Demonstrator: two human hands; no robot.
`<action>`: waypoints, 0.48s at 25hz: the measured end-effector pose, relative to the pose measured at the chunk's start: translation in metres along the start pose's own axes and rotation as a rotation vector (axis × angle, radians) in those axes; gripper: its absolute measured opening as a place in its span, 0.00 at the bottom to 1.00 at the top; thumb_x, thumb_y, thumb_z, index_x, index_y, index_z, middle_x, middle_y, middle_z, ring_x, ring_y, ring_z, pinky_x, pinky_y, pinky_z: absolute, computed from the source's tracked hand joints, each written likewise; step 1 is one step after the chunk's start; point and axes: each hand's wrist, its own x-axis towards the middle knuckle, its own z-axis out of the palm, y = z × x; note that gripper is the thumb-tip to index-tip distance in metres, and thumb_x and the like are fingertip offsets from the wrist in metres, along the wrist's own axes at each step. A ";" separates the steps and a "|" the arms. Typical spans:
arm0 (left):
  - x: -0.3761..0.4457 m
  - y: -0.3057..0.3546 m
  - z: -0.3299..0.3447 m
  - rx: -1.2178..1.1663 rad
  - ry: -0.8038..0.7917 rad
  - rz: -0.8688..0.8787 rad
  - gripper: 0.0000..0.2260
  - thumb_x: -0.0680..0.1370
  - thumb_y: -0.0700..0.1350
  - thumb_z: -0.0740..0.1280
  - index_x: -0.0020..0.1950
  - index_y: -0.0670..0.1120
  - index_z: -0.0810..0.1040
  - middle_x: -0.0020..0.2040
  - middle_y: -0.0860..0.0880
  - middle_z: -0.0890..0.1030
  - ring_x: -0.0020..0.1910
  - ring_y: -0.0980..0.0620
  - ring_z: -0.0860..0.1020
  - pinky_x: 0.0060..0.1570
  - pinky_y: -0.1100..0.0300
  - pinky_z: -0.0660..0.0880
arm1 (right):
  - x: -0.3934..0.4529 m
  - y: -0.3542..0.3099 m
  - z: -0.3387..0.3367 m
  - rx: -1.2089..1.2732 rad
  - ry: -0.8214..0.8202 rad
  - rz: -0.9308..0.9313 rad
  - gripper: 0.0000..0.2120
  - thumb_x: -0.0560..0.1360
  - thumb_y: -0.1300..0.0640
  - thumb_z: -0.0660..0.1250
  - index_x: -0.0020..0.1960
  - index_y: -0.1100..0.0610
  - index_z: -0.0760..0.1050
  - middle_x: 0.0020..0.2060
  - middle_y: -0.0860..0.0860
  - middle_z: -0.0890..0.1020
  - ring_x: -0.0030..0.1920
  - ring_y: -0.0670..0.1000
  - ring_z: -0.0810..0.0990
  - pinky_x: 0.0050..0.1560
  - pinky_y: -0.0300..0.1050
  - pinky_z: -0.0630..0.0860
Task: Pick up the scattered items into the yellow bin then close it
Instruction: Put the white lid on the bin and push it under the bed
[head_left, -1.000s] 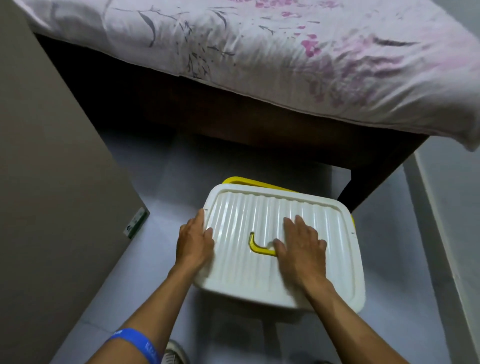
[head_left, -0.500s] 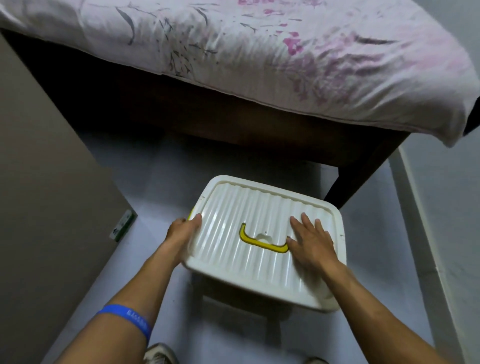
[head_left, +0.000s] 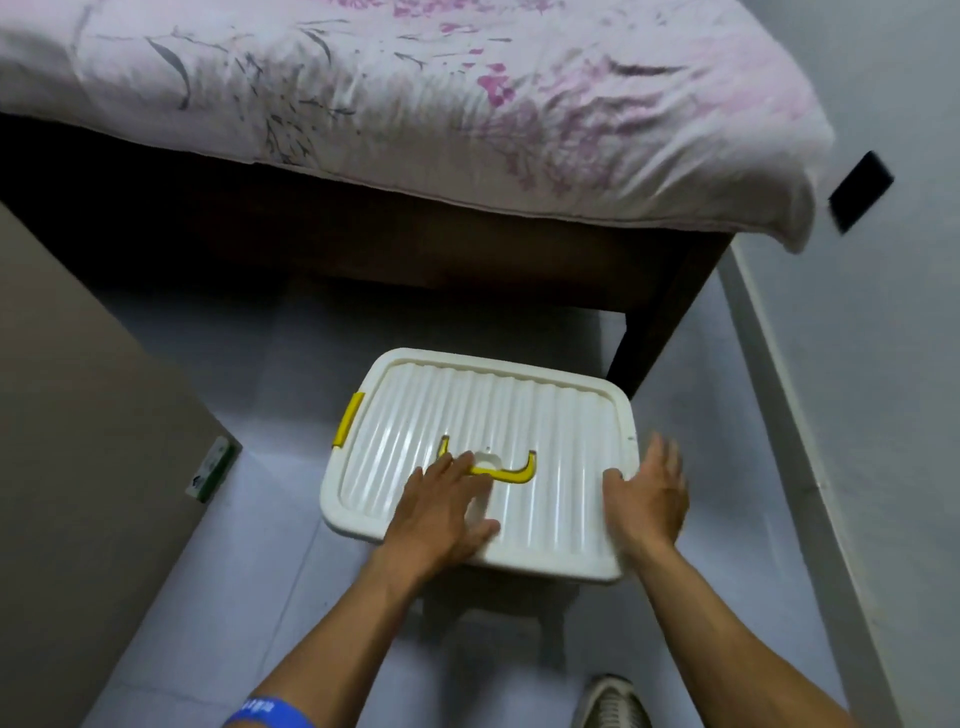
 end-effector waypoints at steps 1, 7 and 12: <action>0.001 0.001 0.003 0.004 -0.006 -0.026 0.27 0.75 0.61 0.66 0.73 0.58 0.67 0.79 0.54 0.56 0.78 0.50 0.53 0.76 0.46 0.53 | 0.003 0.010 -0.008 0.113 -0.020 0.234 0.32 0.68 0.47 0.70 0.69 0.58 0.67 0.66 0.57 0.75 0.62 0.60 0.75 0.62 0.58 0.74; 0.000 -0.003 0.002 -0.046 -0.017 -0.067 0.26 0.75 0.60 0.67 0.72 0.59 0.67 0.79 0.55 0.57 0.78 0.51 0.54 0.76 0.45 0.52 | -0.003 0.003 -0.020 0.151 0.051 0.145 0.08 0.70 0.53 0.72 0.42 0.55 0.74 0.42 0.53 0.82 0.34 0.49 0.76 0.31 0.41 0.69; -0.029 -0.014 -0.009 -0.184 0.444 -0.398 0.18 0.78 0.50 0.66 0.68 0.51 0.72 0.69 0.48 0.73 0.66 0.45 0.71 0.63 0.49 0.70 | -0.048 0.021 -0.011 0.326 -0.013 0.308 0.18 0.74 0.52 0.67 0.62 0.57 0.73 0.51 0.51 0.79 0.46 0.56 0.79 0.45 0.50 0.78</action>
